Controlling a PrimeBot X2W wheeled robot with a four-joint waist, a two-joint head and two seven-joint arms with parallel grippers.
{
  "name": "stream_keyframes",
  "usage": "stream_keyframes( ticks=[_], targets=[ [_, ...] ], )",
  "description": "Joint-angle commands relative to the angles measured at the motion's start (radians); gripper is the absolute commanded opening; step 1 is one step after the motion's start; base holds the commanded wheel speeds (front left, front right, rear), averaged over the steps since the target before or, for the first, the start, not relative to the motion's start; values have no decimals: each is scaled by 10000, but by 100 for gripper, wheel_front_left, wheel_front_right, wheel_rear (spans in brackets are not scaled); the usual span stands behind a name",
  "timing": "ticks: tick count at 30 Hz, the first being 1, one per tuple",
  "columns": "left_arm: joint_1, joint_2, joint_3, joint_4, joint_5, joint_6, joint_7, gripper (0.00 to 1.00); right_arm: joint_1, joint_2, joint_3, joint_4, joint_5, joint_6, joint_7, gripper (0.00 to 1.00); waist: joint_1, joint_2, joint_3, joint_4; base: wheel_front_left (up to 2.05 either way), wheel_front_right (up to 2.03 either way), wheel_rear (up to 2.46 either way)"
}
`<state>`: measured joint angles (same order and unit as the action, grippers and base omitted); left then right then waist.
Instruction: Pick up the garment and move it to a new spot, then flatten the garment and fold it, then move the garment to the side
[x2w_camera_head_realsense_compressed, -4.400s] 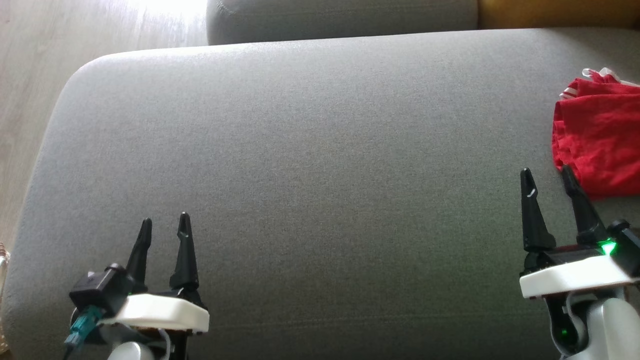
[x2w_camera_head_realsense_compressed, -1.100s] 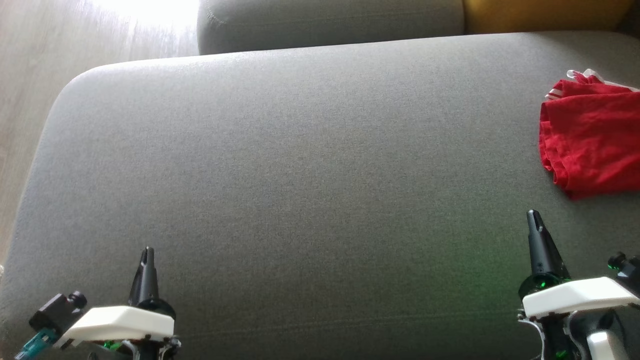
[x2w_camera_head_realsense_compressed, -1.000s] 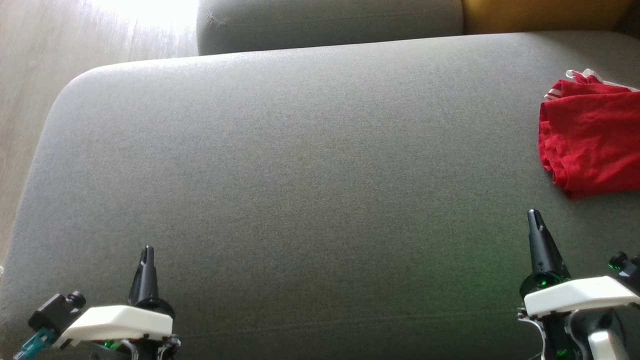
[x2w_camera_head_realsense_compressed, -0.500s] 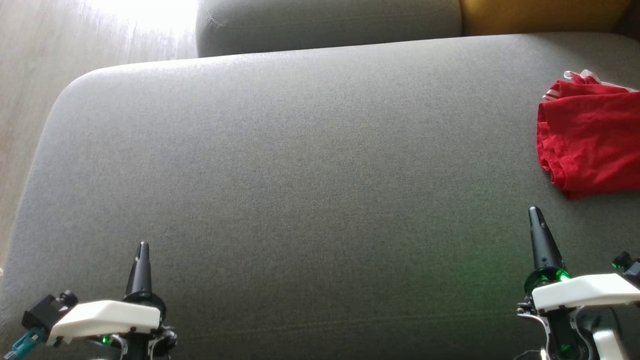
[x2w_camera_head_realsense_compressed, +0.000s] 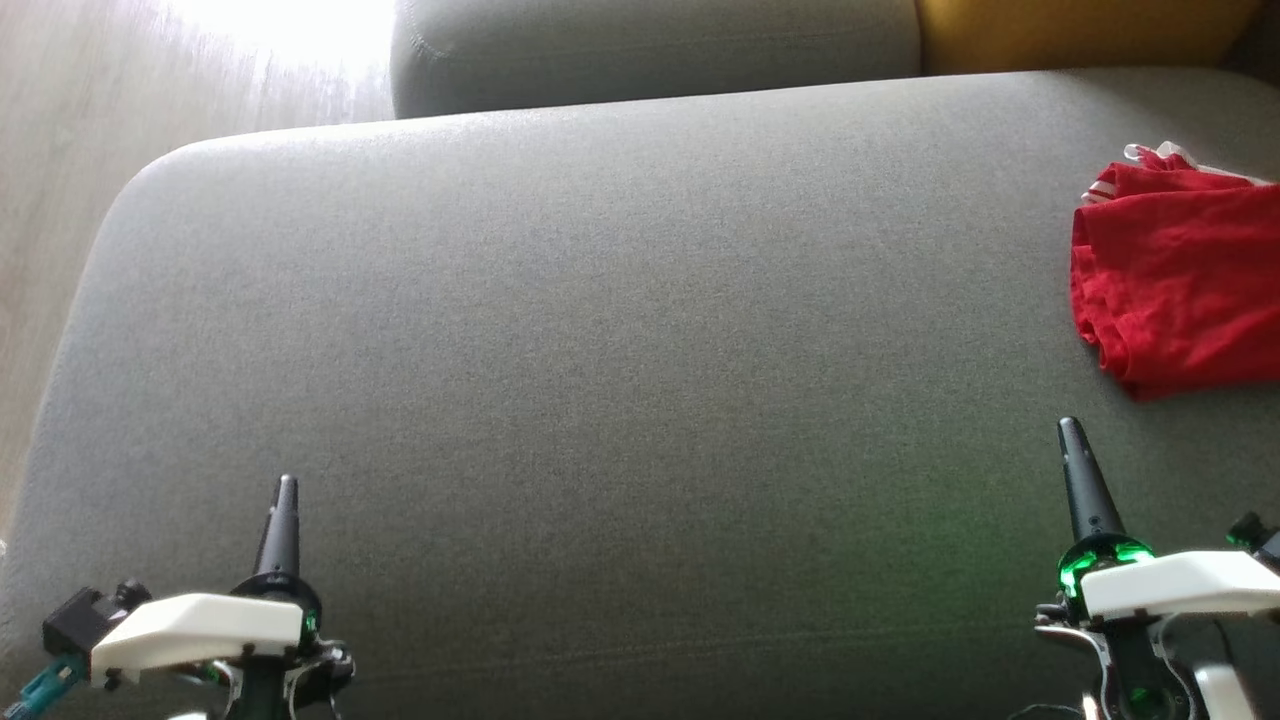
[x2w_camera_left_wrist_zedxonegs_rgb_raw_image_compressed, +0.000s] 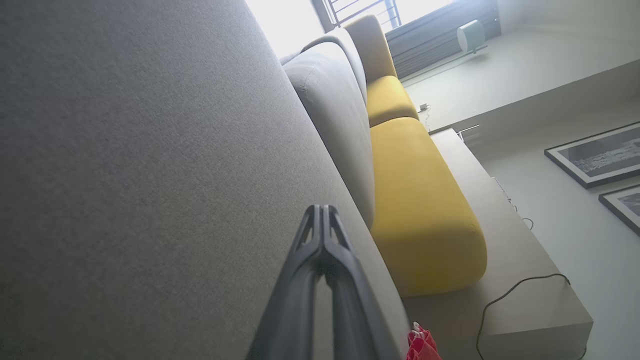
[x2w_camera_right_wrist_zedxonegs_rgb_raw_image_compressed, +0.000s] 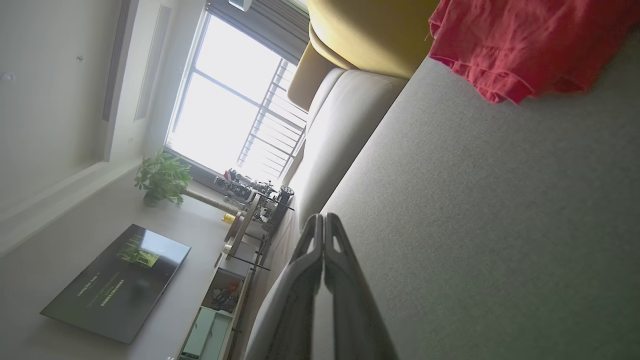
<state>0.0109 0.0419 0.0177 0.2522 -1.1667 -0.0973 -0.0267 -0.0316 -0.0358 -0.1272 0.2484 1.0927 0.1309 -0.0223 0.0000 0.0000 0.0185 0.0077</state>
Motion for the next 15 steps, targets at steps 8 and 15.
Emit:
stream_keyframes(
  ticks=[8, 15],
  targets=[
    [-638, 89, 439, -252, -902, -103, 291, 0, -586, -108, 101, -246, 1066, -1, 283, 0, 0, 0, -27, -14, 0, 0, 0],
    [-743, 92, 535, -217, -1572, -147, 499, 0, -619, -115, 107, -206, 1843, -1, 487, 0, 0, 0, -52, -26, 0, 0, 0]
  ],
)
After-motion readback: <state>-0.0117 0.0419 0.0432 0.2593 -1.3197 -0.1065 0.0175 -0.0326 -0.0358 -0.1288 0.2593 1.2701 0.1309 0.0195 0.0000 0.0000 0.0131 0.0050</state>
